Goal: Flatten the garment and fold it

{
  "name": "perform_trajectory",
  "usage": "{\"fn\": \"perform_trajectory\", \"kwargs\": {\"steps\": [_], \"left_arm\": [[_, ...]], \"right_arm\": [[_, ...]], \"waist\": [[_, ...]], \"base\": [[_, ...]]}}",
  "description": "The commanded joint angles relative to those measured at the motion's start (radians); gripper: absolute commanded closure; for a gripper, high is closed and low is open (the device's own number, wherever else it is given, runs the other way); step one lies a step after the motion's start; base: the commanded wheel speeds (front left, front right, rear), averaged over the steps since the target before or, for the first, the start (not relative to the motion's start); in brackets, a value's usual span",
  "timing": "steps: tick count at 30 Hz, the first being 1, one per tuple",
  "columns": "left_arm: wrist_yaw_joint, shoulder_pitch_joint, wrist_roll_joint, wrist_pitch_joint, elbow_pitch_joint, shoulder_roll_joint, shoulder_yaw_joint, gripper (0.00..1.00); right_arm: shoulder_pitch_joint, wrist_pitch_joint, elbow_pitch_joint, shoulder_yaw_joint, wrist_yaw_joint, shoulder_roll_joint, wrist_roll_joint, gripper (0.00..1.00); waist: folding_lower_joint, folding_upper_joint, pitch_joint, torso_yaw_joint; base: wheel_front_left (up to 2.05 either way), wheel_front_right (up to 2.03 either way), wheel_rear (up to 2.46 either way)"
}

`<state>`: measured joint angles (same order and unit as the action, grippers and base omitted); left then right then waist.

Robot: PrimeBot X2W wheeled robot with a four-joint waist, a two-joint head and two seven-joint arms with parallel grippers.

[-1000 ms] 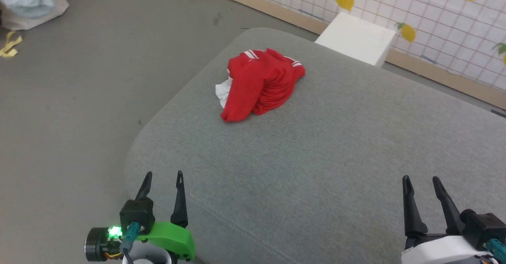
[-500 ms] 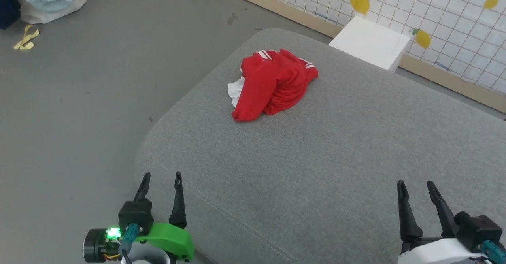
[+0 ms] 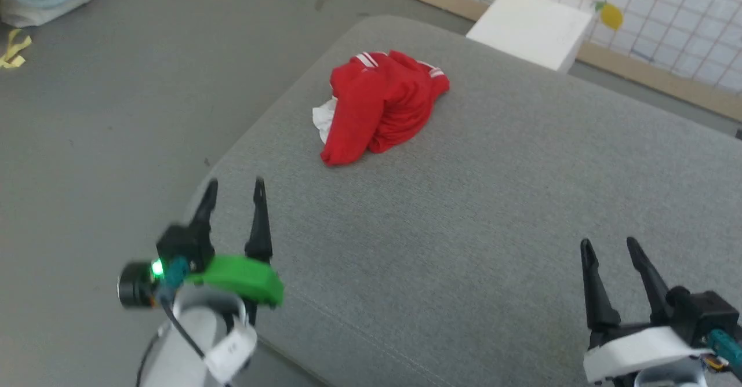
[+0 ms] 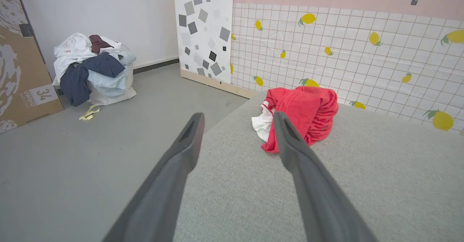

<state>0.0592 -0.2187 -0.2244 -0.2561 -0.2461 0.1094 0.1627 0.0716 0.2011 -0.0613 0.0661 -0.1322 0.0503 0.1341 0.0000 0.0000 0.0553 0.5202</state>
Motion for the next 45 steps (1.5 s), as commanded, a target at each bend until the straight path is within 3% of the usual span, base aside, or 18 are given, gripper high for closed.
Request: {"fn": "perform_trajectory", "kwargs": {"steps": [1,8,14,21,30,38,39,40,41,45], "left_arm": [[-0.016,-0.057,-0.013,0.006,-0.016,0.006,-0.008,0.00],[-0.093,-0.323,-0.113,0.106,-0.128,0.039,-0.059,0.00],[-0.131,-0.588,-0.201,0.354,-0.289,0.096,-0.087,0.00],[-0.127,-0.780,-0.232,0.631,-0.407,0.139,-0.070,0.00],[-0.059,-0.871,-0.241,1.002,-0.473,0.169,-0.028,0.00],[-0.008,-0.826,-0.219,1.173,-0.444,0.173,0.022,0.00],[-0.004,-0.816,-0.221,1.173,-0.434,0.171,0.022,0.50],[-0.004,-0.809,-0.223,1.171,-0.426,0.170,0.022,0.86],[-0.007,-0.801,-0.228,1.156,-0.411,0.168,0.019,1.00],[0.003,-0.782,-0.225,1.068,-0.373,0.178,0.002,1.00]], "right_arm": [[-0.023,-0.008,0.018,0.003,0.002,0.000,-0.011,0.00],[-0.074,-0.049,0.097,0.014,0.002,0.000,-0.051,0.00],[-0.116,-0.074,0.159,0.034,0.002,0.002,-0.073,0.00],[-0.146,-0.074,0.183,0.054,0.002,0.016,-0.064,0.00],[-0.156,-0.074,0.217,0.084,0.002,0.031,-0.060,0.00],[-0.146,-0.072,0.227,0.103,0.002,0.029,-0.056,0.00],[-0.146,-0.073,0.227,0.101,0.002,0.029,-0.056,0.00],[-0.147,-0.073,0.226,0.099,0.002,0.029,-0.056,0.00],[-0.149,-0.074,0.224,0.097,0.002,0.029,-0.056,0.00],[-0.152,-0.072,0.215,0.094,0.002,0.031,-0.056,0.00]], "waist": [[0.0000,0.0000,0.056,-0.043],[0.0000,0.0000,0.184,-0.133],[0.0000,0.0000,0.322,-0.234],[0.0000,0.0000,0.431,-0.307],[0.0000,0.0000,0.522,-0.351],[0.0000,0.0000,0.544,-0.345],[0.0000,0.0000,0.543,-0.342],[0.0000,0.0000,0.542,-0.340],[0.0000,0.0000,0.538,-0.338],[0.0000,0.0000,0.509,-0.330]], "base": [[0.00,0.00,0.00],[0.00,0.00,0.00],[0.00,0.00,0.00],[0.00,0.00,0.00],[0.00,0.00,0.00],[0.00,0.00,0.00],[0.00,0.00,0.00],[0.00,0.00,0.00],[0.00,0.00,0.00],[0.00,0.00,0.00]]}}
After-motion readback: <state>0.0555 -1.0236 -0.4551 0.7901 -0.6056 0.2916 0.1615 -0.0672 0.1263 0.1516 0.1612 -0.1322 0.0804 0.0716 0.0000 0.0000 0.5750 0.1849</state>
